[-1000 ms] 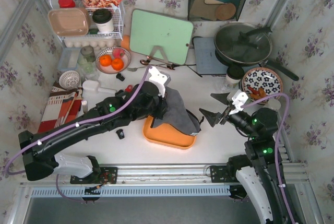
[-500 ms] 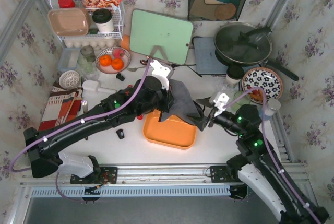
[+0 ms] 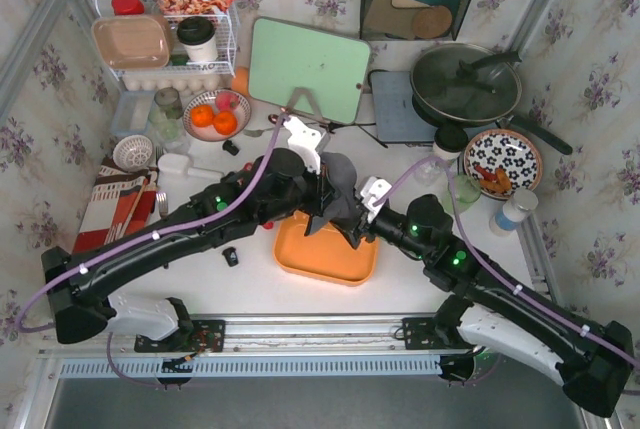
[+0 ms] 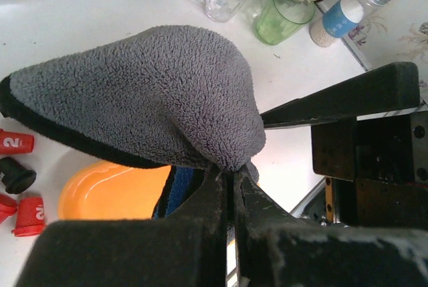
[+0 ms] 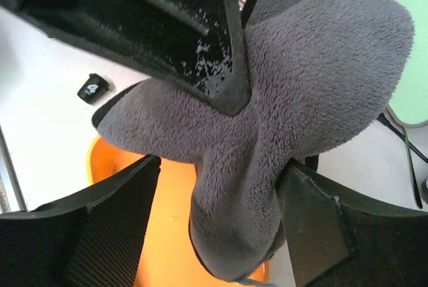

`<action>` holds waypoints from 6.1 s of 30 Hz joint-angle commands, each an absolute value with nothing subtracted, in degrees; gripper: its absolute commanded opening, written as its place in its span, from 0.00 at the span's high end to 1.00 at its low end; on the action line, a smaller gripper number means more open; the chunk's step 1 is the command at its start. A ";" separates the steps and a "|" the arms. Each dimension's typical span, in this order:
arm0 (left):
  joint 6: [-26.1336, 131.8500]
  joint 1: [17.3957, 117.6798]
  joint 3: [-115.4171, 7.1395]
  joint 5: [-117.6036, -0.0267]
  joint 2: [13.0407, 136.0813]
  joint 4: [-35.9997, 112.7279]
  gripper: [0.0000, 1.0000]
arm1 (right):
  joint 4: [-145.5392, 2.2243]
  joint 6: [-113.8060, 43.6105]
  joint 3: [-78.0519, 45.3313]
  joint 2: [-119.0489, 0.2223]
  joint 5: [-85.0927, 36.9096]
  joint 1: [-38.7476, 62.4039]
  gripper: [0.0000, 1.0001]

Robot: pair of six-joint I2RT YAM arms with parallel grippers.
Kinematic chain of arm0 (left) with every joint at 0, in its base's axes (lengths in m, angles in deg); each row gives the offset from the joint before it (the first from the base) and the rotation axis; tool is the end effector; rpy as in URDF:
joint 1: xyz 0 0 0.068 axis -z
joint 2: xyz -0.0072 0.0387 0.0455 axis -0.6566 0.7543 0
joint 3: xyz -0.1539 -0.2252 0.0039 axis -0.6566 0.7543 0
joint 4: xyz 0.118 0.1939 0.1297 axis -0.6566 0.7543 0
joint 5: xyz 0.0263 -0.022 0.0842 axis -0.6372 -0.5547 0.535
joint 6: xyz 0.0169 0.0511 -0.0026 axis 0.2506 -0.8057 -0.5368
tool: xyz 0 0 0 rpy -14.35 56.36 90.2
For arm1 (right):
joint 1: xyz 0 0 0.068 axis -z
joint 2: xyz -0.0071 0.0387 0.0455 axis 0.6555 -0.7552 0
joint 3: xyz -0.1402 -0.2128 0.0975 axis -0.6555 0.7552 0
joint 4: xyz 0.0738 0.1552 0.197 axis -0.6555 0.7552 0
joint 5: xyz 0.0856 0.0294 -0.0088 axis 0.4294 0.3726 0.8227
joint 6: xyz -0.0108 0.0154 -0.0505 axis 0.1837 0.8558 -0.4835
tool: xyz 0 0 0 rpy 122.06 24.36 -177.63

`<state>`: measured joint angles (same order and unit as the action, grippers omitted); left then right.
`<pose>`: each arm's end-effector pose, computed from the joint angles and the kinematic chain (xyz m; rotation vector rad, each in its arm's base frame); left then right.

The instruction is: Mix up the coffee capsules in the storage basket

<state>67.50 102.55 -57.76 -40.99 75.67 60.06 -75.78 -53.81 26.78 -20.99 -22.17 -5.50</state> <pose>0.1514 -0.2665 0.3892 0.4991 1.9560 -0.8504 0.1239 0.1389 0.2956 -0.9477 1.4354 0.5906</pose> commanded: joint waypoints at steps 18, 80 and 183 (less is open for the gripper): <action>66.83 102.04 -49.56 -34.23 62.55 61.29 0.47 | -65.16 -37.77 19.91 -23.68 -42.64 -11.53 1.00; 50.99 102.06 -41.18 -23.27 31.49 83.05 0.36 | -40.57 -3.66 28.65 -19.90 -76.99 41.33 0.85; 49.54 84.29 -35.28 -31.11 31.59 76.60 0.36 | -50.89 -1.27 22.46 -26.89 -54.06 18.62 1.00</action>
